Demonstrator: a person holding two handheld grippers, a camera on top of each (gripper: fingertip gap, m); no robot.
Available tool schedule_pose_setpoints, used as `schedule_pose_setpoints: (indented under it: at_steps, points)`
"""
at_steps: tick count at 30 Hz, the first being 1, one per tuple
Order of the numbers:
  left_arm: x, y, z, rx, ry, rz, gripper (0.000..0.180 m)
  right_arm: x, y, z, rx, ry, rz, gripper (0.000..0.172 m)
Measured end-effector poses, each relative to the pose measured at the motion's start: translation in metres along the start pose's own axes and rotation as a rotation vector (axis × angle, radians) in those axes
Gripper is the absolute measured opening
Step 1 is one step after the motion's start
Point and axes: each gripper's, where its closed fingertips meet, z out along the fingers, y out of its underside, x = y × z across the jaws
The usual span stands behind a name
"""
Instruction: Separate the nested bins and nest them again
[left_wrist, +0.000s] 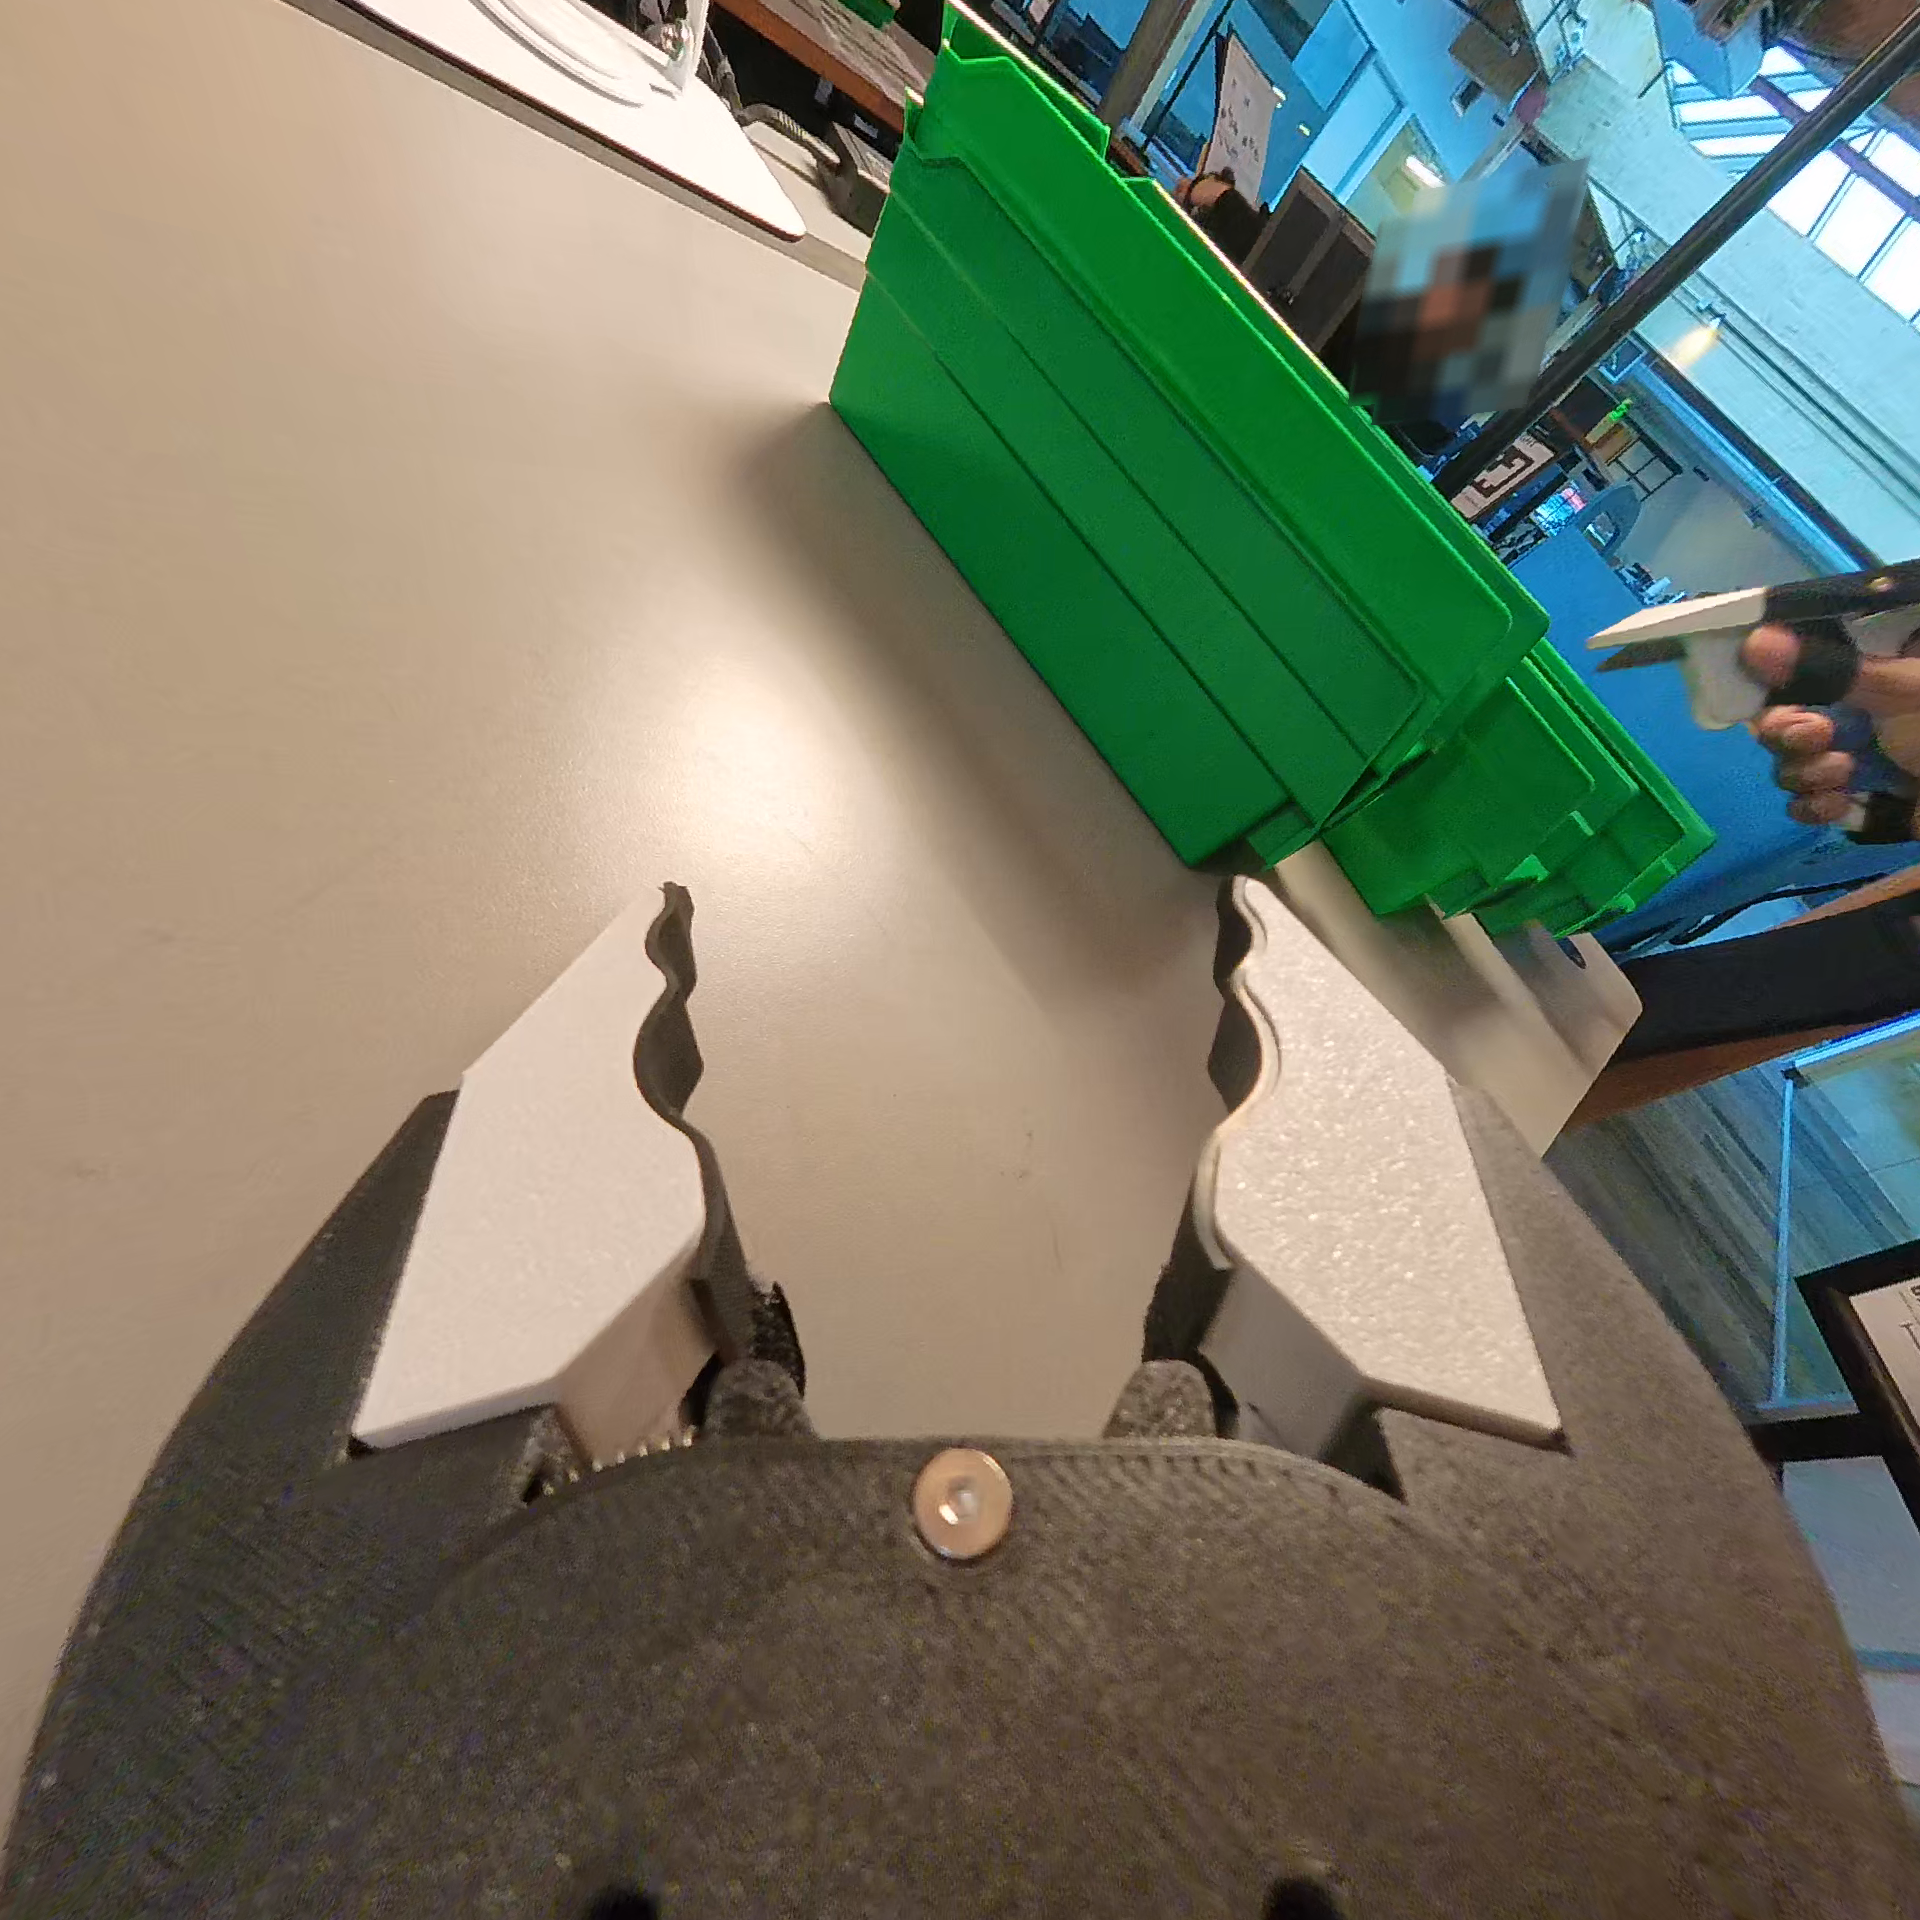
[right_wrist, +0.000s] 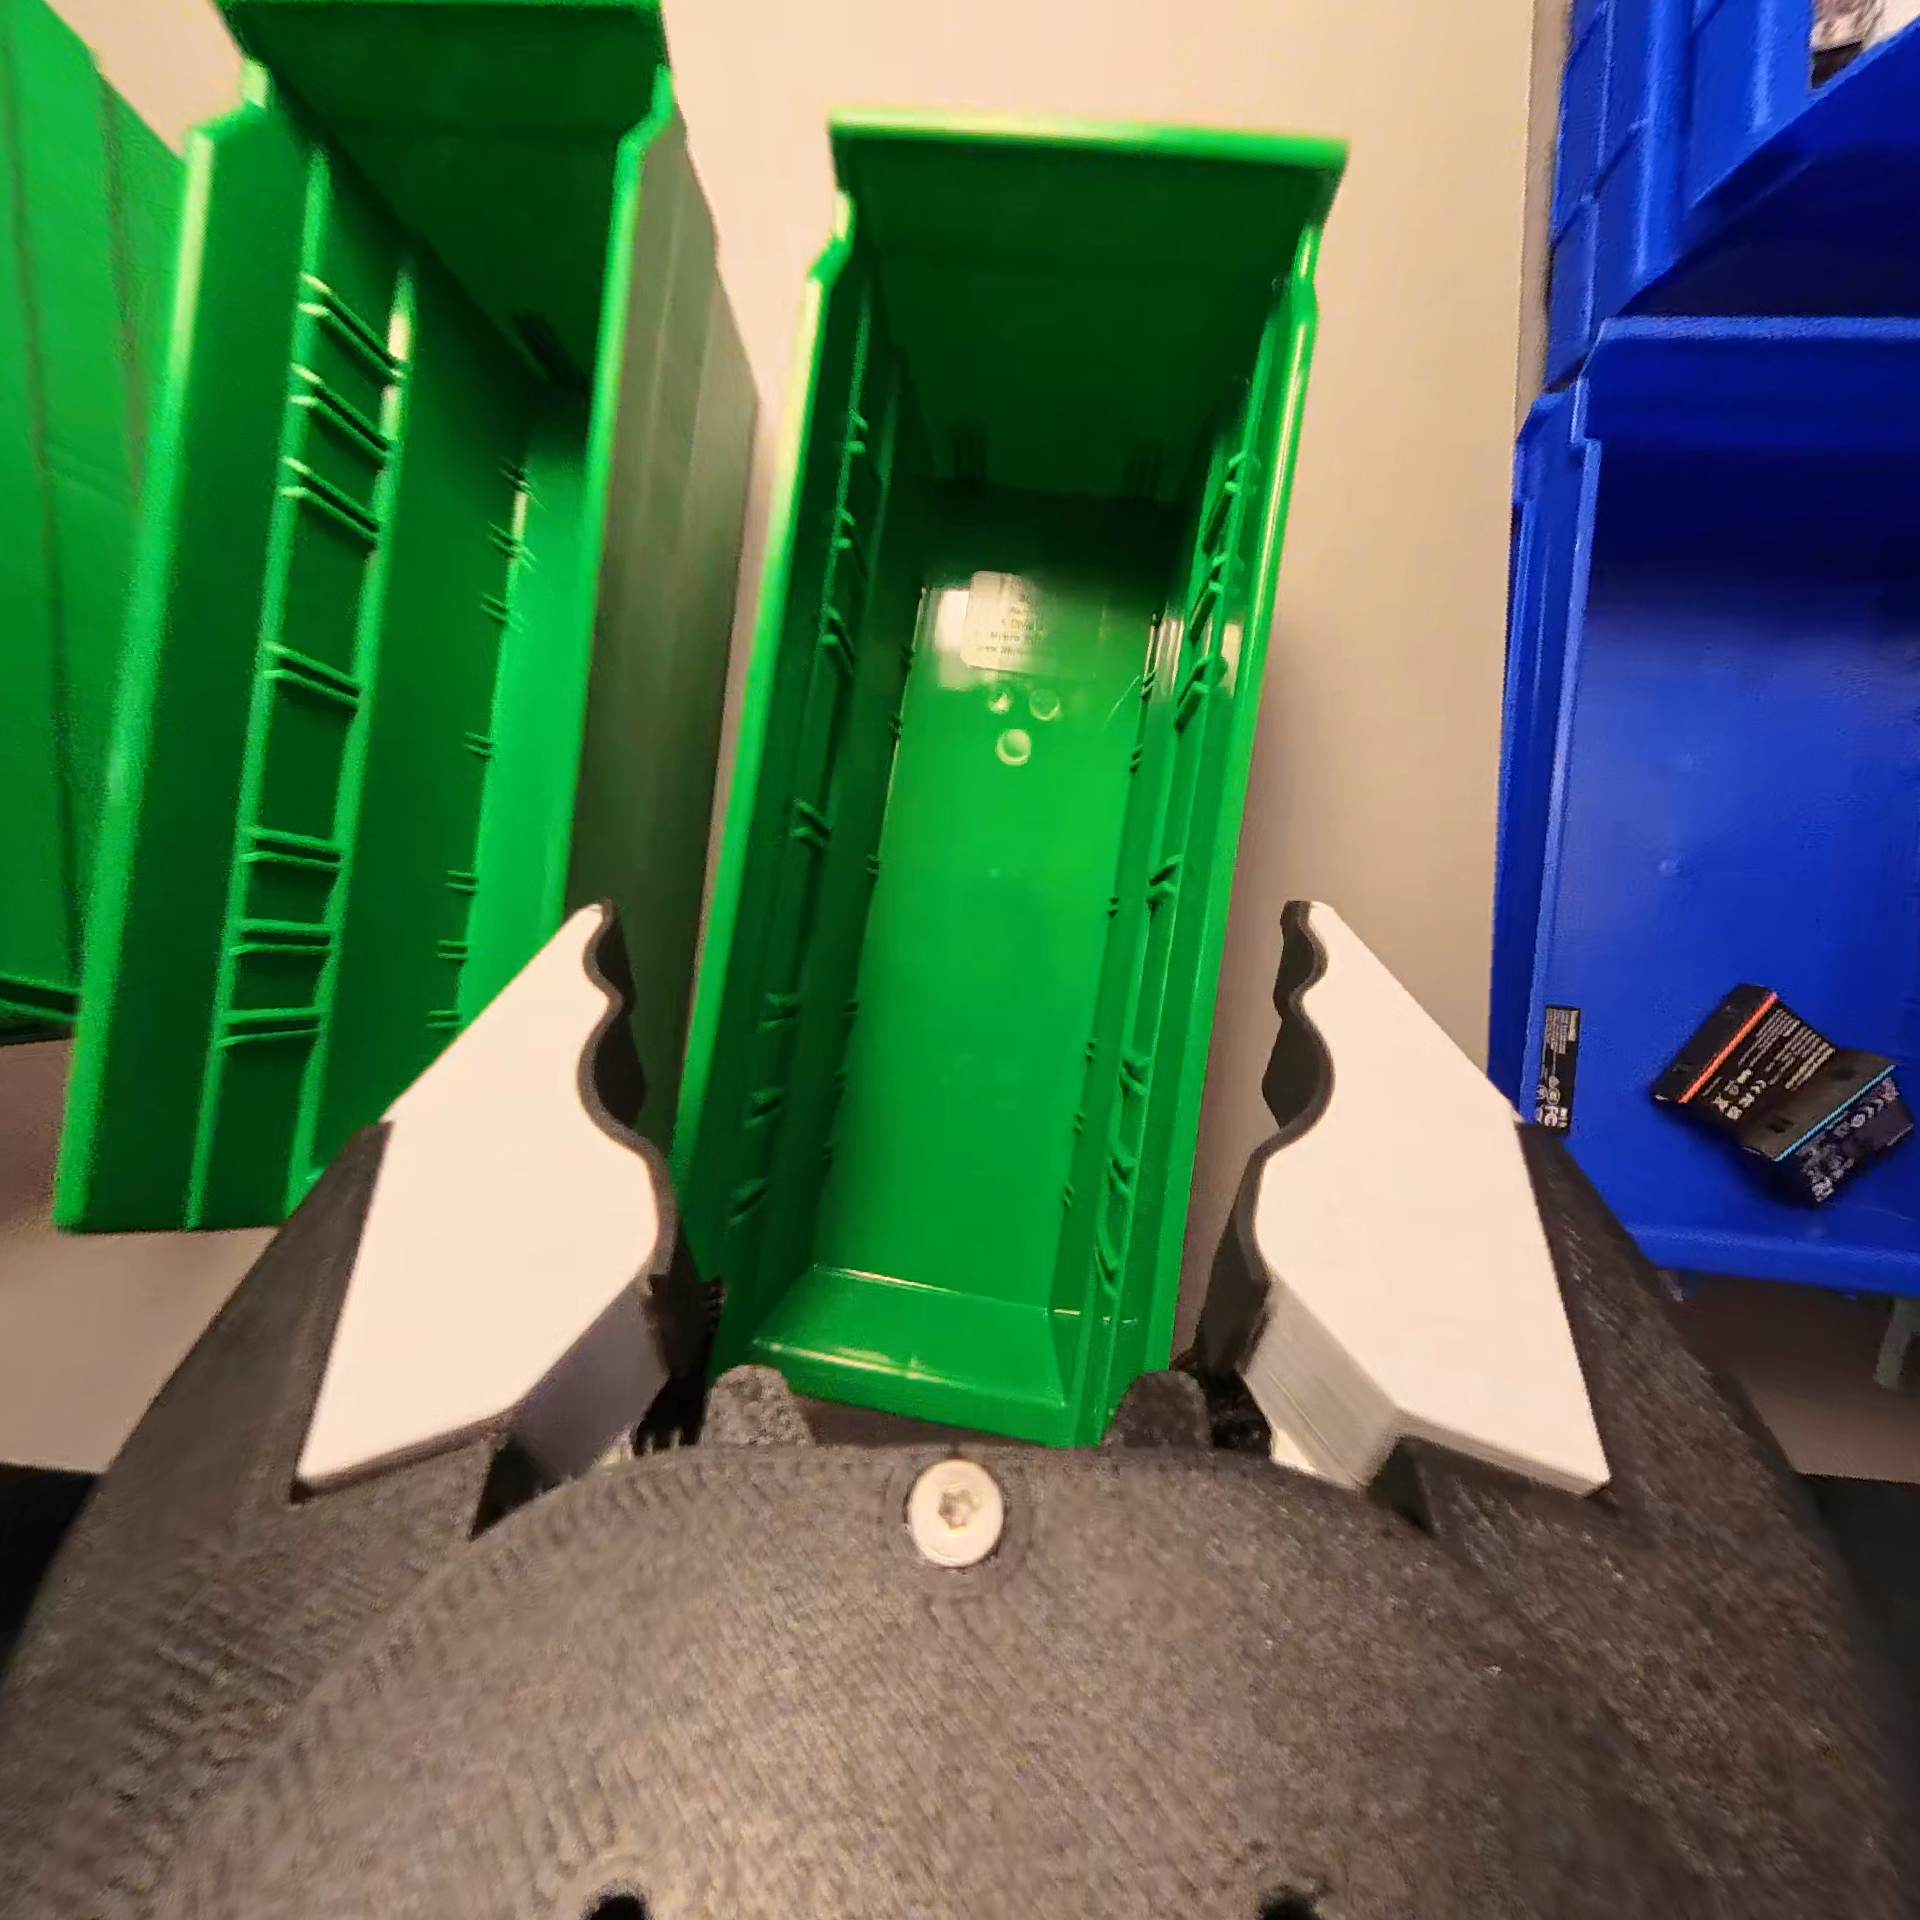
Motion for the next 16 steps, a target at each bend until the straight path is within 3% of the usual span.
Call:
schedule_pose_setpoints:
  at_steps: [3,8,13,16]
  points:
    - [0.000,0.000,0.000,-0.003,-0.005,0.005,0.100,-0.024,-0.012,-0.021,0.070,-0.031,-0.050,0.123]
    - [0.000,0.000,-0.001,0.007,-0.016,0.011,0.099,-0.126,-0.029,-0.032,0.124,-0.212,-0.148,0.126]
    - [0.001,-0.001,-0.003,0.021,-0.019,0.015,0.099,-0.224,-0.040,-0.006,0.058,-0.307,-0.222,0.140]
    - [0.001,-0.001,-0.003,0.020,-0.011,0.006,0.099,-0.261,-0.049,0.018,0.008,-0.298,-0.244,0.147]
